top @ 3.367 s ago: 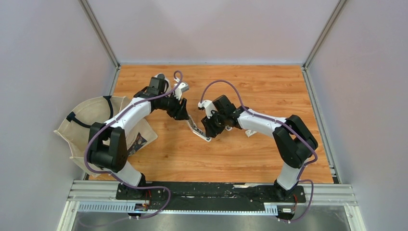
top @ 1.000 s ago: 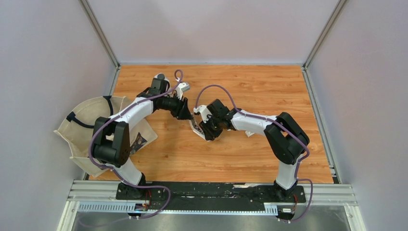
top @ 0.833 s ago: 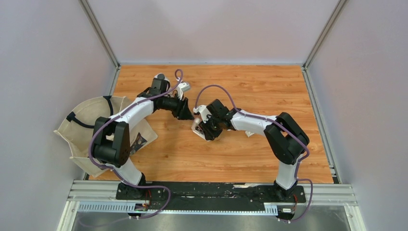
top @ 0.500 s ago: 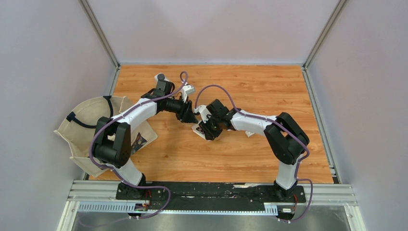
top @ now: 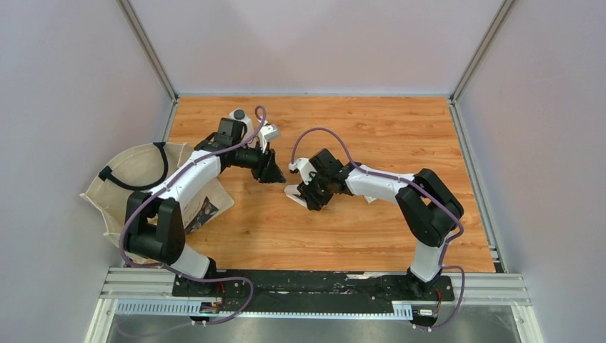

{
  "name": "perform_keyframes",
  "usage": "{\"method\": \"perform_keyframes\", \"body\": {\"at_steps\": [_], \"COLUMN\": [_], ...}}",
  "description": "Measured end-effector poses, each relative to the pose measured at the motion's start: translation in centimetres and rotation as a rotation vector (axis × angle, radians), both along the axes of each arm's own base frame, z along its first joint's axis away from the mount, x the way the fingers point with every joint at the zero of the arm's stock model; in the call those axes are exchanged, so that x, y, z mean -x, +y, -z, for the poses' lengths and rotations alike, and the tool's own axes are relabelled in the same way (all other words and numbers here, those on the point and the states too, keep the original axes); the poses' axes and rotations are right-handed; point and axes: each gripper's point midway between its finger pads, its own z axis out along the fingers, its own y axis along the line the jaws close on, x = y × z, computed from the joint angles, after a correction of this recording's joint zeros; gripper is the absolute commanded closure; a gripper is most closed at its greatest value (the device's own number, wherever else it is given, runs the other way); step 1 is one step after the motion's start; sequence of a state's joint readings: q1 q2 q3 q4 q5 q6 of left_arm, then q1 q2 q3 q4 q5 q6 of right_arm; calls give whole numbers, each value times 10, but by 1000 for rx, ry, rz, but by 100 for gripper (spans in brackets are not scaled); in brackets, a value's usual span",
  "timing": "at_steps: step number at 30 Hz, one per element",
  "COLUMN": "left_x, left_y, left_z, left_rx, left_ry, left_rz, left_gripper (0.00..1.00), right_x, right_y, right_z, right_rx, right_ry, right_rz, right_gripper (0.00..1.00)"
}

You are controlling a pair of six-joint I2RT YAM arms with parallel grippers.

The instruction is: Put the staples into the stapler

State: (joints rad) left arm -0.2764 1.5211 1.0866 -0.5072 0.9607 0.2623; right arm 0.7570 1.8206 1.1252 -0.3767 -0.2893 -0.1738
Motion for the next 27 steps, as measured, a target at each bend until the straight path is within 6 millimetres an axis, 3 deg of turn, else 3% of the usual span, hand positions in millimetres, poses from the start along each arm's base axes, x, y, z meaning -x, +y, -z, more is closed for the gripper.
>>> {"method": "perform_keyframes", "body": {"at_steps": [9,18,20,22,27], "left_x": [7,17,19,21,27], "left_y": [14,21,25,27,37], "left_z": [2,-10,-15,-21,-43], "left_rx": [-11,-32,-43,-52,-78], "left_ry": [5,-43,-66,-88,-183], "left_rz": [-19,-38,-51,-62,-105], "left_gripper": [48,37,31,19,17], "right_x": [2,7,7,6,-1], "right_y": [-3,-18,-23,-27,-48], "right_z": [-12,-29,-36,-44,-74], "right_rx": [-12,2,8,14,37], "right_ry": [-29,-88,-112,-138,-235], "right_rz": [-15,-37,-41,-43,-25], "right_gripper": [59,48,44,31,4]}}
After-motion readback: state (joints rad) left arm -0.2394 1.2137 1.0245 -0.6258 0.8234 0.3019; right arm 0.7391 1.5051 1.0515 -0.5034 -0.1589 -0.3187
